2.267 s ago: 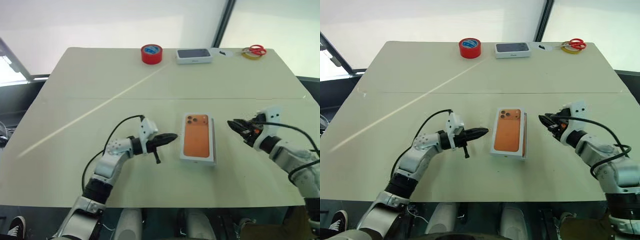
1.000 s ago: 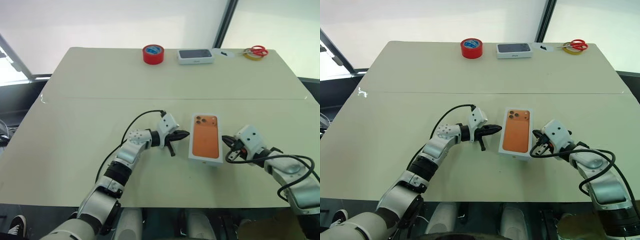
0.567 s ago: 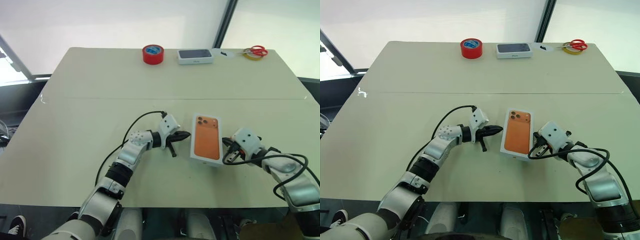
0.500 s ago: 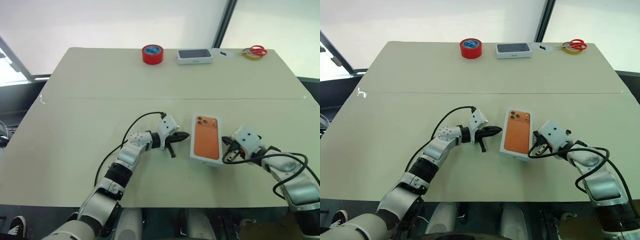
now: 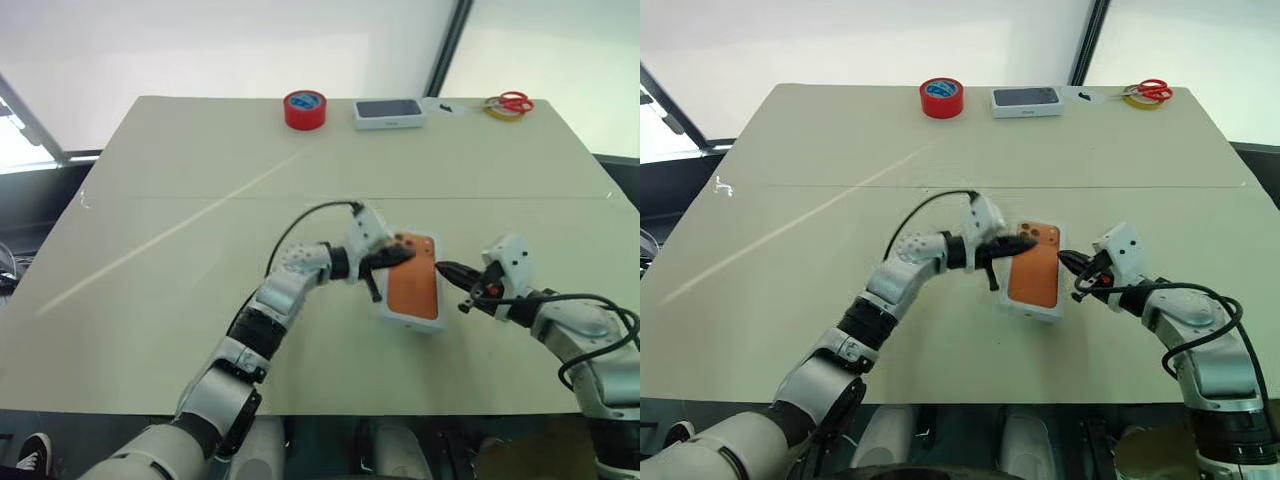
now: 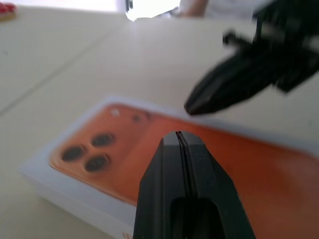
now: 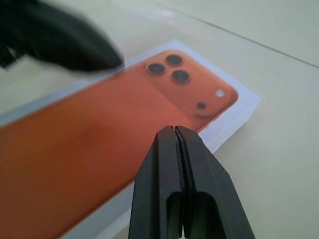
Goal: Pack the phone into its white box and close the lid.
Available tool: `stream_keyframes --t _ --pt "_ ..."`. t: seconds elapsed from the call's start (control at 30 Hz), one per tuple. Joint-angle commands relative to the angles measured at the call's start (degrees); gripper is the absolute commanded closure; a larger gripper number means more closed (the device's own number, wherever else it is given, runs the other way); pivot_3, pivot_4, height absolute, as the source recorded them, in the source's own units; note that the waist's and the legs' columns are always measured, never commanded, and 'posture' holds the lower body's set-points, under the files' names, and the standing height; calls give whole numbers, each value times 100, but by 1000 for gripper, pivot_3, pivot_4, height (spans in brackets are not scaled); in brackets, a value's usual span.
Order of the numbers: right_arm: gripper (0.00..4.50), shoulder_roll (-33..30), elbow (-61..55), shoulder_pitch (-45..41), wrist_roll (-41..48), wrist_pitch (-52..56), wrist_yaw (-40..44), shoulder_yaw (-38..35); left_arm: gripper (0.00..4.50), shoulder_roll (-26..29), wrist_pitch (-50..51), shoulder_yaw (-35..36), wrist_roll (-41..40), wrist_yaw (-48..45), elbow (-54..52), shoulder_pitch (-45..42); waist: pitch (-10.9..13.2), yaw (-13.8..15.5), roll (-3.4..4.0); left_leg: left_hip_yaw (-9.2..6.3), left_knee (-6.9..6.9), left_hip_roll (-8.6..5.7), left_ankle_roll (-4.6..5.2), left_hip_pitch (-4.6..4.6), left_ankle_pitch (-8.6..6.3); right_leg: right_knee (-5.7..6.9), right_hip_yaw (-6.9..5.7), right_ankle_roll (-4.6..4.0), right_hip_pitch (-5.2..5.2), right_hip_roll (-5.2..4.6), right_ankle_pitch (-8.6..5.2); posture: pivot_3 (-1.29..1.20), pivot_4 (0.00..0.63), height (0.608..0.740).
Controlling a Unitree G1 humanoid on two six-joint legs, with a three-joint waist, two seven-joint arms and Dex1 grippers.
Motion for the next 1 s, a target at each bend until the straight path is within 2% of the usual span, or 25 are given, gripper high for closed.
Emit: stream_keyframes --t 0.03,0.07,0.1,0.2,0.3,0.37,0.43,0.57,0.7,0.87,1.0 --pt "4460 -301 -90 249 -834 -415 -7 611 4500 299 -22 -382 610 -11 329 33 -38 -4 -4 -1 1 4 0 0 0 0 0 -1 2 3 0 0 150 740" --pt "4460 -303 -79 269 -877 -461 -21 633 4500 316 65 -337 502 -132 309 76 -56 -5 -14 3 0 3 -1 6 -1 -3 1 -1 7 3 -1 0 150 740" --pt "4460 -182 -158 268 -381 -92 81 432 4500 307 260 -191 304 -210 252 108 -63 -5 -25 1 -4 4 0 20 -3 -10 1 -2 19 3 -2 0 150 740" --pt "3577 -85 -293 192 101 222 212 155 3635 351 478 409 -195 -125 -112 152 -64 -16 -28 -1 -22 14 1 76 -9 -40 -2 -20 55 7 -12 0 150 740" --pt "2153 -61 -231 116 125 -101 259 15 2185 706 381 1010 -671 -238 -865 361 -61 -106 -27 -3 -31 18 2 73 -9 -45 4 -19 67 6 -10 0 150 740" --pt "911 -82 -167 104 174 -211 319 -95 982 1018 435 1234 -816 -319 -1257 535 -56 -131 -27 -2 -41 16 2 69 -8 -45 7 -3 59 6 -1 0 150 740" --pt "68 -141 -261 113 460 -252 548 -346 104 1541 626 1551 -942 -391 -1751 812 -55 -129 -25 6 -41 14 2 61 -8 -44 7 -1 51 4 0 0 150 740" --pt "68 -420 -165 175 776 -482 1065 -918 104 2739 1122 2004 -1375 -977 -2871 1696 -51 -148 -19 11 -49 13 2 75 -8 -44 18 -1 56 1 0 0 150 740" --pt "68 -771 298 270 814 -618 1514 -1275 104 3478 1305 2392 -1527 -1089 -3346 2381 -47 -104 -15 13 -48 14 -1 80 -10 -59 17 -22 45 -7 -12 0 150 740" --pt "68 -1062 799 377 765 -851 1908 -1513 104 3886 1384 3143 -1907 -1033 -3512 3029 -46 -130 -16 14 -50 13 2 78 -23 -85 25 -27 48 -28 -14 0 150 740" --pt "68 -1165 1037 424 686 -1033 2112 -1491 104 4037 1243 3363 -1980 -1100 -3348 3214 -46 -135 -14 20 -51 15 11 81 -18 -83 32 -25 47 -27 -13 0 150 740"
